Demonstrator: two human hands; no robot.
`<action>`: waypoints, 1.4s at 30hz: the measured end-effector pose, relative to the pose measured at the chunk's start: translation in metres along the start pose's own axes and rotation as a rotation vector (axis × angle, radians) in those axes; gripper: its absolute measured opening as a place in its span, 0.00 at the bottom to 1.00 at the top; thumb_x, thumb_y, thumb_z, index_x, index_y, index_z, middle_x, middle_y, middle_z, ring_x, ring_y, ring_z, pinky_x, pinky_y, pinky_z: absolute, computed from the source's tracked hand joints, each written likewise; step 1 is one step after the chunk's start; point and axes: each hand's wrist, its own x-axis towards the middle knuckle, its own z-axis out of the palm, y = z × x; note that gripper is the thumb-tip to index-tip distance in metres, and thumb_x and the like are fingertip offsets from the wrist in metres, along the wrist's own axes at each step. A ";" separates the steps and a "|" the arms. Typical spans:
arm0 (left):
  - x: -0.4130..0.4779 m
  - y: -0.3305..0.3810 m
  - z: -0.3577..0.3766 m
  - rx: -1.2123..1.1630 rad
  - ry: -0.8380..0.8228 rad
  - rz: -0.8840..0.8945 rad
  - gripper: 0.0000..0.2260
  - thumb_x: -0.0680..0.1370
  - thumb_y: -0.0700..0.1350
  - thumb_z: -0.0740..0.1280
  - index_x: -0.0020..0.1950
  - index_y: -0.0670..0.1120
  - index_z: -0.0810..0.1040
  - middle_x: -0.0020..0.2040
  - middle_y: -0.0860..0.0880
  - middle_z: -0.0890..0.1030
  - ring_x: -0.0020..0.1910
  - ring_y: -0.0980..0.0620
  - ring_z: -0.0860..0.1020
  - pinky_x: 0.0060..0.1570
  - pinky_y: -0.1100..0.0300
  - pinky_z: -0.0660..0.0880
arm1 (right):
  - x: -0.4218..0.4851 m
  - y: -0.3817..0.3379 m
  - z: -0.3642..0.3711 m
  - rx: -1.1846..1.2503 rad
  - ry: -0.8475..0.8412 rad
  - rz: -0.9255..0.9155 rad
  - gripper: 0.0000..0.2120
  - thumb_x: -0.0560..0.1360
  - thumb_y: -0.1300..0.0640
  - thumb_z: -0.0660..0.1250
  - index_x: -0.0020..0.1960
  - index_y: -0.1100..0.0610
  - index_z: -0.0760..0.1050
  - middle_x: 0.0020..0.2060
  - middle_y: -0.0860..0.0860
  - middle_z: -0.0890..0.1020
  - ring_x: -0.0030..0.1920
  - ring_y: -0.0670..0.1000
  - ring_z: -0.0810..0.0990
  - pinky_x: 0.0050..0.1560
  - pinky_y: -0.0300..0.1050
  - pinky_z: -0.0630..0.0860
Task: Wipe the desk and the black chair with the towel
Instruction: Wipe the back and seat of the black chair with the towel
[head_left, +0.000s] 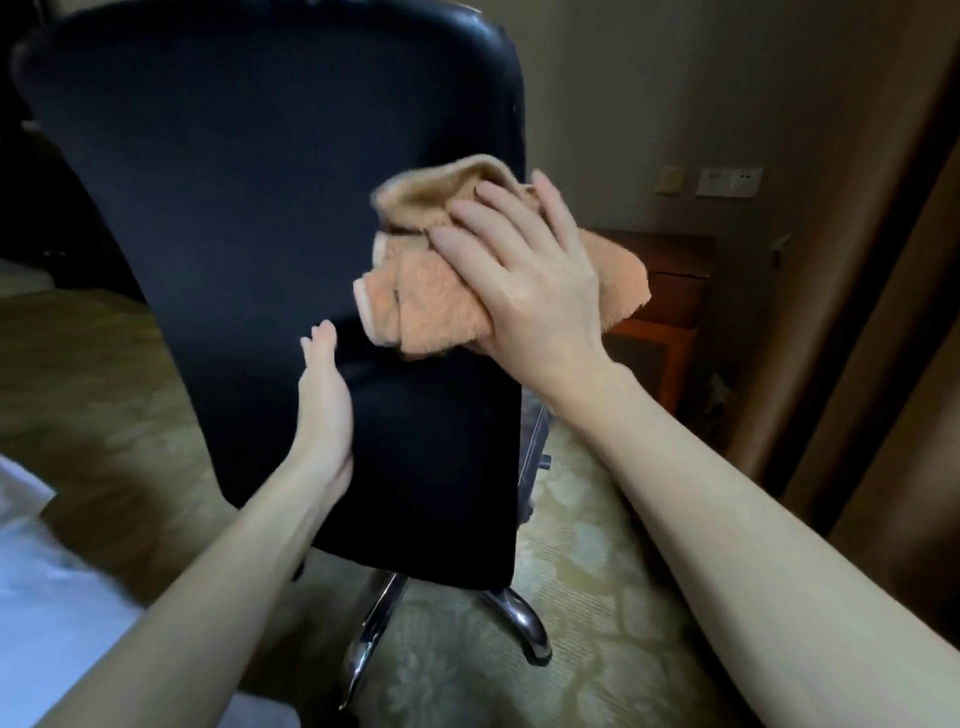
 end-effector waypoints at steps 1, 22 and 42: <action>-0.010 0.007 0.008 -0.001 0.017 0.020 0.35 0.75 0.73 0.63 0.80 0.61 0.66 0.78 0.57 0.70 0.72 0.60 0.72 0.71 0.57 0.66 | -0.014 -0.004 0.004 0.042 -0.042 0.003 0.06 0.80 0.64 0.70 0.53 0.60 0.85 0.57 0.58 0.85 0.62 0.61 0.82 0.68 0.64 0.73; 0.001 0.002 -0.003 0.003 0.000 -0.057 0.51 0.60 0.85 0.64 0.79 0.66 0.65 0.80 0.62 0.65 0.79 0.53 0.66 0.78 0.42 0.59 | 0.023 0.004 -0.036 0.130 0.069 -0.001 0.12 0.78 0.64 0.72 0.61 0.60 0.84 0.61 0.58 0.84 0.64 0.61 0.81 0.68 0.62 0.73; -0.016 0.014 0.026 0.067 0.057 0.002 0.31 0.86 0.65 0.50 0.85 0.56 0.44 0.83 0.64 0.44 0.80 0.64 0.48 0.80 0.53 0.45 | -0.068 -0.024 -0.039 0.433 -0.183 0.126 0.22 0.64 0.70 0.80 0.58 0.65 0.84 0.58 0.59 0.84 0.62 0.59 0.82 0.67 0.59 0.76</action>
